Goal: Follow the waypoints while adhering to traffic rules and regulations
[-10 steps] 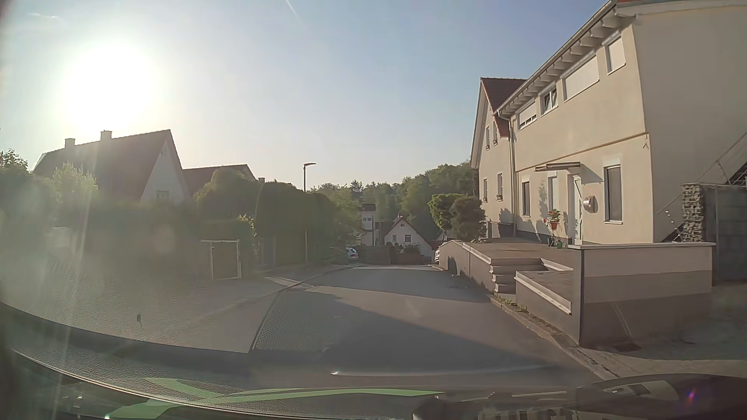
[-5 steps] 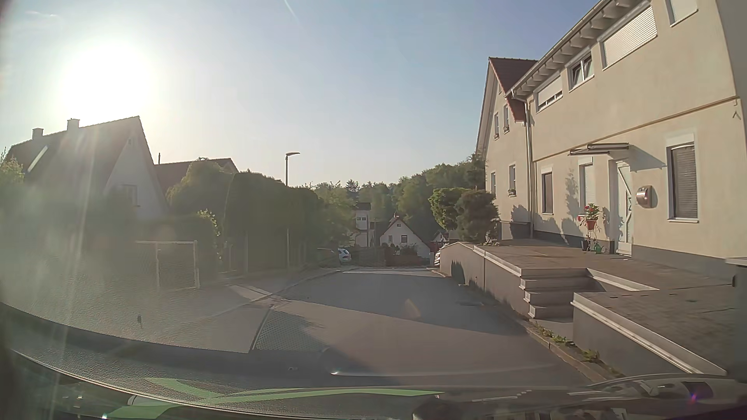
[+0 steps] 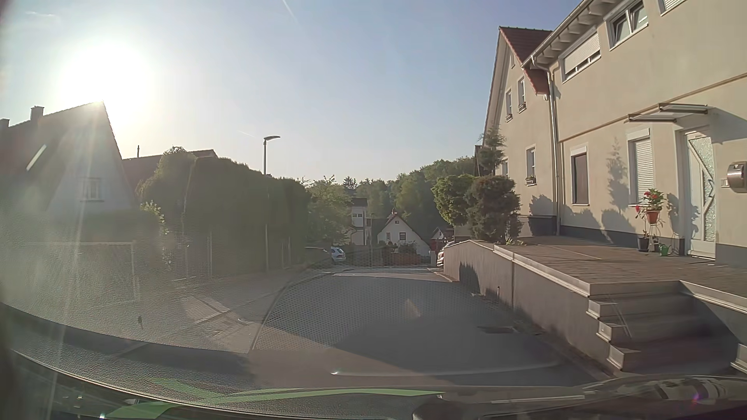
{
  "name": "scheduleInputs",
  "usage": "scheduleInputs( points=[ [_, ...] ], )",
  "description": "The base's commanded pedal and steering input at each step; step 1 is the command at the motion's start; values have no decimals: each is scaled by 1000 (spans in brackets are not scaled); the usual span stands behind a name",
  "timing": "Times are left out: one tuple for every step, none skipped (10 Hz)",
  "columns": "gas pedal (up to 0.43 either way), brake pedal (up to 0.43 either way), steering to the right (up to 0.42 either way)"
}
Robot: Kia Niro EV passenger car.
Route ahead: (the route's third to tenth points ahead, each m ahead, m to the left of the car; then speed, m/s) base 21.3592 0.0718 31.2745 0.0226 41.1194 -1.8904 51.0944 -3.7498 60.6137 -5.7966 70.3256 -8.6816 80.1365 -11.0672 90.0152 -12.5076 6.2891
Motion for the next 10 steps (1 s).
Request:
scheduleInputs(
  points=[
    [0, 61, 4],
    [0, 49, 5],
    [0, 49, 4],
    [0, 49, 2],
    [0, 49, 0],
    [0, 49, 0],
    [0, 49, -1],
    [0, 55, -1],
    [0, 61, -1],
    [0, 67, -1]
  ],
)
